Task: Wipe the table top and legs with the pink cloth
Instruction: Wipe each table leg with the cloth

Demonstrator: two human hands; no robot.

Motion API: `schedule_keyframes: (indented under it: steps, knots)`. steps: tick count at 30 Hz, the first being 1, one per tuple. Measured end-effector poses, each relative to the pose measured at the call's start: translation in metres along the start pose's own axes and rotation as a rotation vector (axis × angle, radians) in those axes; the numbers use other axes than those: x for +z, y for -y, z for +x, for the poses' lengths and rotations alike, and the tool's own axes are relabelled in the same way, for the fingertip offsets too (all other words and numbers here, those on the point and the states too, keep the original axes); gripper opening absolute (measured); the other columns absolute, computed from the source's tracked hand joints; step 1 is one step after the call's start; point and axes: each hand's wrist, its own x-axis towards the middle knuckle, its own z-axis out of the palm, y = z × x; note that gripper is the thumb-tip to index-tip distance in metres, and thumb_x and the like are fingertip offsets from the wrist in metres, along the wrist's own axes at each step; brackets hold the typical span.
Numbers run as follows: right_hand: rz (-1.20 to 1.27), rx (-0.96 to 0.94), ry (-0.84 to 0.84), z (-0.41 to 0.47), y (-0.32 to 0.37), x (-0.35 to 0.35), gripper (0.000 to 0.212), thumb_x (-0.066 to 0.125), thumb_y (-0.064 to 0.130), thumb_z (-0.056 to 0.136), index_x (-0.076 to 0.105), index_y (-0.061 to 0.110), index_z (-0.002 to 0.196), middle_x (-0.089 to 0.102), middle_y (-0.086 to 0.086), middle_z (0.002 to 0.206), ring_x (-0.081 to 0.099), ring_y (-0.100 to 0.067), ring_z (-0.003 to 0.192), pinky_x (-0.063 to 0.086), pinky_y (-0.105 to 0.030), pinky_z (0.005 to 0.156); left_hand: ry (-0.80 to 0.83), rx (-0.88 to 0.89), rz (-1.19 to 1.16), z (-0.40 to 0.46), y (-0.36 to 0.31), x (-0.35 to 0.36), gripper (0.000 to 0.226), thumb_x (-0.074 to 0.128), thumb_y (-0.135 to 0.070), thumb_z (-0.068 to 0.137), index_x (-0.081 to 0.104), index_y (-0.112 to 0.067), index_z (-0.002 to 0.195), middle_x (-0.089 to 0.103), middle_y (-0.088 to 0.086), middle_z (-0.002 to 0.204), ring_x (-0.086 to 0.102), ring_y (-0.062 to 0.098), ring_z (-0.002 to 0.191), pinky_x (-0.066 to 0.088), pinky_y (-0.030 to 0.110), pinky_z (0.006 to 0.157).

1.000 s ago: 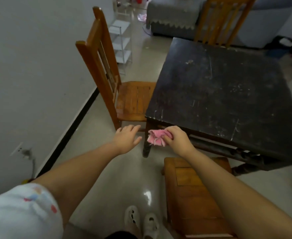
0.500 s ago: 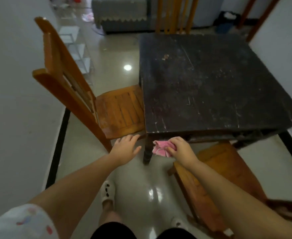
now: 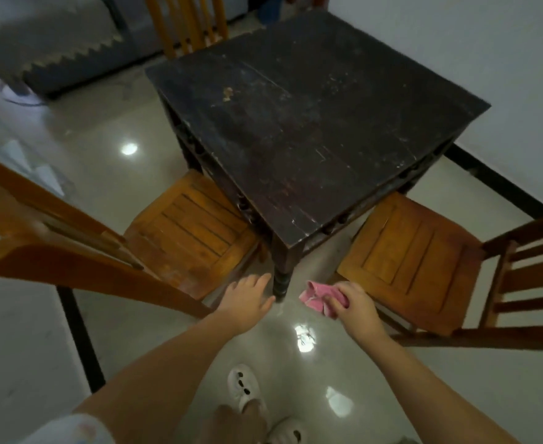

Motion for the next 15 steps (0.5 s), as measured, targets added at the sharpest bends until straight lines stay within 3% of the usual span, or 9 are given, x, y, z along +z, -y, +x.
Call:
schedule_keyframes:
  steps: [5, 8, 12, 15]
  knots:
    - [0.283, 0.174, -0.209, 0.002, -0.041, 0.053, 0.009, 0.055, 0.026, 0.092, 0.062, 0.019, 0.092, 0.063, 0.003, 0.085, 0.060, -0.014, 0.079, 0.042, -0.021, 0.062, 0.081, -0.048, -0.073, 0.024, 0.024, 0.070, 0.056, 0.033, -0.045, 0.096, 0.017, -0.022, 0.145, 0.032, 0.004, 0.145, 0.032, 0.023, 0.132, 0.029, 0.039, 0.106]
    - [0.464, 0.290, -0.325, 0.020, -0.070, 0.092, 0.011, 0.050, 0.027, 0.095, 0.056, 0.020, 0.099, 0.062, 0.002, 0.088, 0.057, -0.009, 0.078, 0.044, -0.020, 0.061, 0.103, -0.085, -0.214, 0.052, 0.043, 0.120, 0.057, 0.035, -0.045, 0.095, 0.016, -0.023, 0.145, 0.029, 0.004, 0.147, 0.032, 0.022, 0.132, 0.030, 0.038, 0.105]
    - [0.592, 0.379, -0.439, 0.079, -0.102, 0.160, 0.012, 0.040, 0.026, 0.099, 0.051, 0.021, 0.102, 0.060, -0.003, 0.094, 0.058, -0.013, 0.078, 0.047, -0.021, 0.058, -0.041, -0.006, -0.423, 0.117, 0.062, 0.163, 0.060, 0.041, -0.046, 0.094, 0.019, -0.023, 0.145, 0.027, 0.002, 0.149, 0.031, 0.018, 0.133, 0.030, 0.034, 0.105]
    - [0.590, 0.341, -0.512, 0.129, -0.115, 0.209, 0.014, 0.036, 0.026, 0.099, 0.045, 0.019, 0.108, 0.061, -0.009, 0.103, 0.060, -0.020, 0.084, 0.053, -0.036, 0.073, -0.221, 0.143, -0.599, 0.165, 0.066, 0.180, 0.060, 0.044, -0.044, 0.093, 0.022, -0.021, 0.144, 0.030, 0.002, 0.148, 0.030, 0.018, 0.135, 0.026, 0.032, 0.108]
